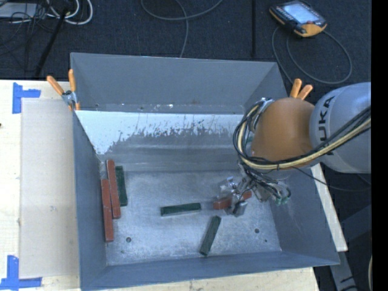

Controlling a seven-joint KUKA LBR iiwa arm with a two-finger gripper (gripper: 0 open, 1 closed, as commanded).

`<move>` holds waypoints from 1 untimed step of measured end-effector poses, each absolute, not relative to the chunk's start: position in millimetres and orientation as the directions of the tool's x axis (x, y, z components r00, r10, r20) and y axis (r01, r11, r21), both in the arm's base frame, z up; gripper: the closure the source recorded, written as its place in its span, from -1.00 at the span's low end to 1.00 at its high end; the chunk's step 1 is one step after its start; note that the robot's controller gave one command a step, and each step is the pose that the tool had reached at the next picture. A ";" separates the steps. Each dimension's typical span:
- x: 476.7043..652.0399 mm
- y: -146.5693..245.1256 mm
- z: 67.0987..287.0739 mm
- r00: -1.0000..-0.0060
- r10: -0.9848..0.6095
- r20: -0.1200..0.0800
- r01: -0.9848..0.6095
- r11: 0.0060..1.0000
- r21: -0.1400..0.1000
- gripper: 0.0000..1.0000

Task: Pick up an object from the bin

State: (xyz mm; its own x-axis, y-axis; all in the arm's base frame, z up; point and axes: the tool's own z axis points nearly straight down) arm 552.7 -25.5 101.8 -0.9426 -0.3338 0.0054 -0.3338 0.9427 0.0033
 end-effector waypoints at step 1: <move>536.5 -7.7 160.7 -0.928 -0.372 0.006 -0.372 0.928 0.003 1.00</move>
Offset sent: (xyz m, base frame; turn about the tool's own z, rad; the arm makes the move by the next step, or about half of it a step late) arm -0.0378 -0.0314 0.1457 -0.4757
